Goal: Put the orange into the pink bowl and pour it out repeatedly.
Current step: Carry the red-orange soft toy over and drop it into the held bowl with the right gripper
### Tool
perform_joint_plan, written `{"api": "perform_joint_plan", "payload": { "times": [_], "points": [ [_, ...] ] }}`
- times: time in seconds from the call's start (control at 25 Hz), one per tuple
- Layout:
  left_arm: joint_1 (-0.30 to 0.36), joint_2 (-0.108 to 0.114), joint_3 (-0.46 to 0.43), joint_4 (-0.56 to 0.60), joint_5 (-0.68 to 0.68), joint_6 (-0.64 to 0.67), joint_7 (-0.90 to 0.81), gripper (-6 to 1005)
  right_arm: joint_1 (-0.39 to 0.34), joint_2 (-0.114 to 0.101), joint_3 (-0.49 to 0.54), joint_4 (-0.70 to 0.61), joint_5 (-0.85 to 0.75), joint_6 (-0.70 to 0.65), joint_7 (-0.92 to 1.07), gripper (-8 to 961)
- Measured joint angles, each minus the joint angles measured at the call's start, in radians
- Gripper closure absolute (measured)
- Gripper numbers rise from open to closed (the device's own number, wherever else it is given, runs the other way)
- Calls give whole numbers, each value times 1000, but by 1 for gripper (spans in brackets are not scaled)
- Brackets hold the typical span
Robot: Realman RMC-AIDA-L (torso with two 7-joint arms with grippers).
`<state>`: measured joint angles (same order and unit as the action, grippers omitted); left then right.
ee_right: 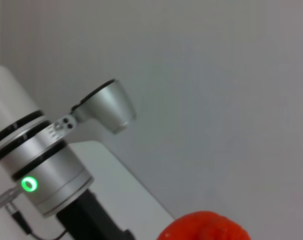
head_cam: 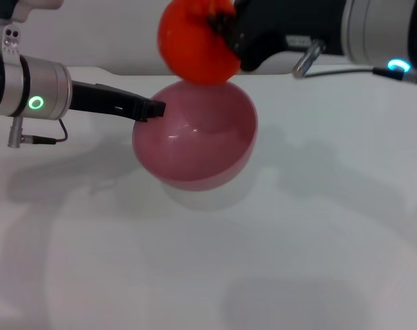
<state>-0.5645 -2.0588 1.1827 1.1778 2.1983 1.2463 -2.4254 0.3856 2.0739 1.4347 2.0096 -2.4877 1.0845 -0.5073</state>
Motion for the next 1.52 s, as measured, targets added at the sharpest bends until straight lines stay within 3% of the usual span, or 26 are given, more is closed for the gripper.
{"api": "perform_joint_plan", "payload": {
  "times": [0.56,0.8,1.04,1.2,1.32,1.4,1.52],
  "points": [
    [0,0,6,4,-15,-7,6,952,-21,0,-49,-114,3,-23,-32,781],
    [0,0,7,-1,-15,-7,8,952,-29,0,-56,-105,3,-36,-34,548],
    [6,0,8,-1,-14,-8,9,952,-42,-1,-56,-80,-2,-61,-39,453],
    [8,-1,18,-1,-14,-37,11,952,-149,0,-65,-11,3,-209,-122,453],
    [7,-1,38,-1,-14,-67,11,952,-292,0,-107,11,39,-444,-234,453],
    [7,-1,100,2,-14,-145,19,952,-393,-1,-155,-1,92,-629,-328,453],
    [6,-1,135,4,-14,-181,24,952,-495,-1,-223,-43,157,-875,-428,453]
  ]
}}
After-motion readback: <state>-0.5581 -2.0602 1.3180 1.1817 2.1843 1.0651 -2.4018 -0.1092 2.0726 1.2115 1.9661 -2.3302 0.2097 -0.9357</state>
